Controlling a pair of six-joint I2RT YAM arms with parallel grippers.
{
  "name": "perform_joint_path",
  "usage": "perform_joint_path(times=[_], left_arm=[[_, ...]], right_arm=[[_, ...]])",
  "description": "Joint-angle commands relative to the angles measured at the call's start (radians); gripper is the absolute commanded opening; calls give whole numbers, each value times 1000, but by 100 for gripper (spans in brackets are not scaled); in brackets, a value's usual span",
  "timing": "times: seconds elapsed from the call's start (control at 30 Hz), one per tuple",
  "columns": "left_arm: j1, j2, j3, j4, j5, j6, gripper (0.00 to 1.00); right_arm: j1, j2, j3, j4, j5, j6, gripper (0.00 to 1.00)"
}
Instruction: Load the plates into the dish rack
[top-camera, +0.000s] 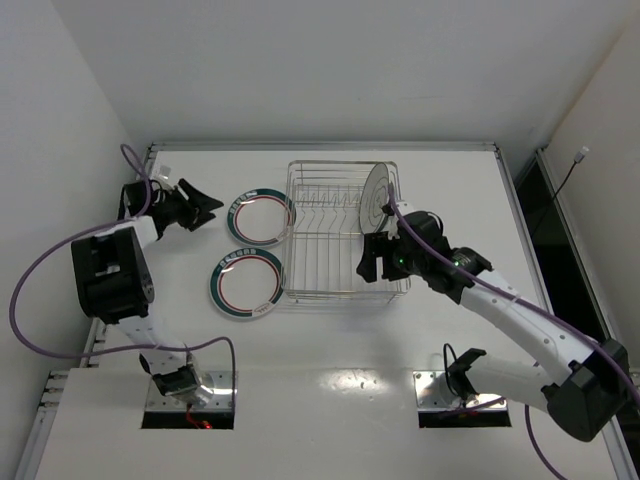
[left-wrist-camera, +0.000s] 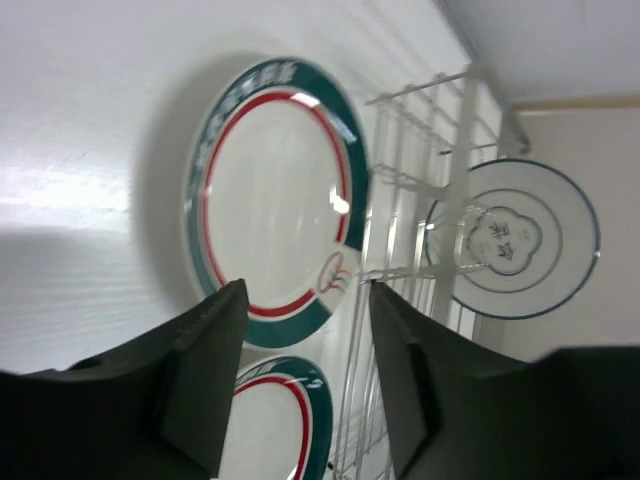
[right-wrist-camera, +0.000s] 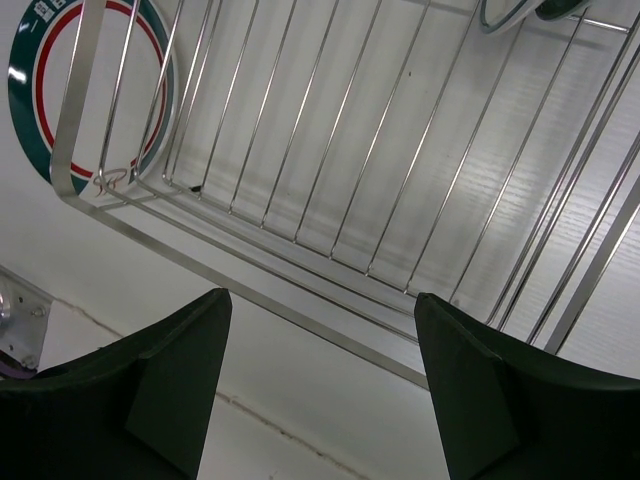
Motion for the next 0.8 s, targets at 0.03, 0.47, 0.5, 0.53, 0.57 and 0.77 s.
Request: perform_joint_path(times=[0.03, 0.47, 0.5, 0.53, 0.57, 0.77], left_arm=[[2, 97, 62, -245, -115, 141, 55], [-138, 244, 157, -356, -198, 216, 59], [-138, 244, 157, -345, -187, 216, 59], [-138, 253, 148, -334, -187, 216, 59], [-138, 253, 148, -334, -187, 216, 59], [-138, 304, 212, -334, -155, 207, 44]], right_arm=[[5, 13, 29, 51, -25, -9, 71], [-6, -15, -5, 71, -44, -18, 71], [-6, -15, -5, 71, -44, -18, 71], [-6, -15, -14, 80, -44, -18, 71], [-6, -15, -14, 80, -44, -18, 71], [-6, 4, -14, 80, -62, -28, 71]])
